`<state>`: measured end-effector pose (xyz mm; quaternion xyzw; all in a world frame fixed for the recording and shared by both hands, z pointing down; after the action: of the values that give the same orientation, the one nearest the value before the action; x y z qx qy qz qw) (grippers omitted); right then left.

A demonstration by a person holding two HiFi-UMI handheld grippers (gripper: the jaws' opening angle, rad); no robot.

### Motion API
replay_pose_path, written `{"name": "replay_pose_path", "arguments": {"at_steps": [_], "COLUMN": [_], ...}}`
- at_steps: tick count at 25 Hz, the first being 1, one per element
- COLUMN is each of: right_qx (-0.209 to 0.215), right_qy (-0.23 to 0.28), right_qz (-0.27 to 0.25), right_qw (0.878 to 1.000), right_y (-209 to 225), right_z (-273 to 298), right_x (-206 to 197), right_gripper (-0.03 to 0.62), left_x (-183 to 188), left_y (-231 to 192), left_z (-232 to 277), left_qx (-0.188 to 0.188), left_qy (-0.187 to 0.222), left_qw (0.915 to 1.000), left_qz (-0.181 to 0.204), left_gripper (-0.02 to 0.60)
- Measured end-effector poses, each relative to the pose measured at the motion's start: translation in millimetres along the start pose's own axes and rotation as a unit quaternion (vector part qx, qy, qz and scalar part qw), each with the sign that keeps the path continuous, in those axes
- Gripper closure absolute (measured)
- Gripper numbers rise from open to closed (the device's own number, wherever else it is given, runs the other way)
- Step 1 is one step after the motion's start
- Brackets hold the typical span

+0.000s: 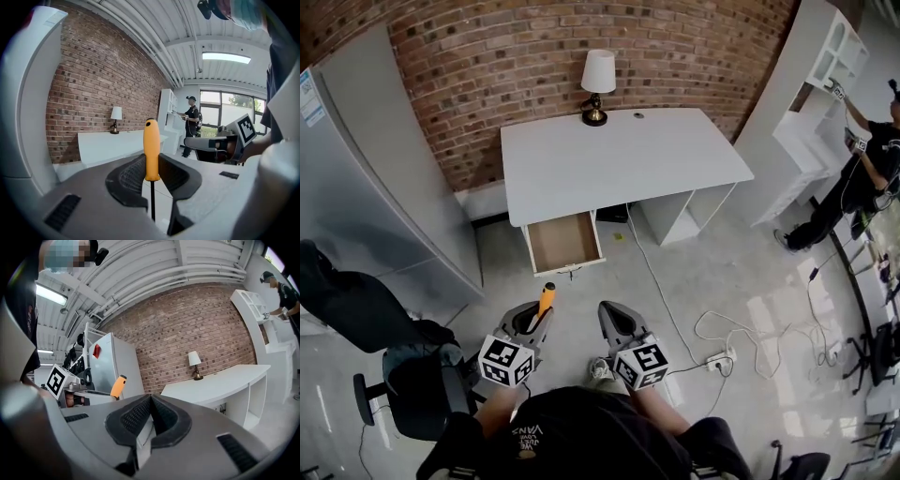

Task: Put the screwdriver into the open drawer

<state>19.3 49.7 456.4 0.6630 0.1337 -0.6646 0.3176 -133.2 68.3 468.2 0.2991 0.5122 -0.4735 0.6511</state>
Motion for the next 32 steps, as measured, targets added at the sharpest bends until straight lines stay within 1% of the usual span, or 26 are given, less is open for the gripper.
{"name": "replay_pose_path", "arguments": {"at_steps": [5, 11, 15, 19, 22, 24, 32], "right_qx": [0.021, 0.046, 0.054, 0.052, 0.040, 0.024, -0.042], "right_qy": [-0.009, -0.017, -0.022, -0.029, -0.031, -0.033, -0.028], "right_qz": [0.002, 0.000, -0.004, 0.001, 0.004, 0.012, 0.036], "right_qw": [1.000, 0.999, 0.998, 0.998, 0.999, 0.999, 0.998], "right_y": [39, 75, 91, 98, 106, 109, 127], "right_z": [6, 11, 23, 43, 63, 73, 107], "right_x": [0, 10, 9, 6, 4, 3, -1], "right_gripper": [0.599, 0.599, 0.599, 0.599, 0.599, 0.599, 0.599], "left_x": [3, 9, 7, 4, 5, 5, 6], "left_y": [8, 10, 1, -21, -43, -56, -97], "left_z": [34, 69, 85, 97, 113, 124, 191], "left_qx": [0.021, 0.053, 0.065, 0.070, 0.062, 0.049, -0.026], "left_qy": [0.002, 0.006, 0.005, -0.005, -0.010, -0.018, -0.048], "left_qw": [0.9997, 0.9982, 0.9974, 0.9970, 0.9976, 0.9983, 0.9985], "left_qz": [-0.008, -0.028, -0.032, -0.034, -0.030, -0.027, 0.005], "left_gripper": [0.500, 0.500, 0.500, 0.499, 0.500, 0.500, 0.499]}}
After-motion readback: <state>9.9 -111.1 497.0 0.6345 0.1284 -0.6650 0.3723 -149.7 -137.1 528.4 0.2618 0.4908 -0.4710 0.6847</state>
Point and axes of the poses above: the fingertips, and each gripper's own axes: z forward along the fingers, y to its right, x out of its top, the point moved 3 cm from there along -z, backward along the fingers, and after that the axes turned 10 degrees about x, right-handed, at the moved point
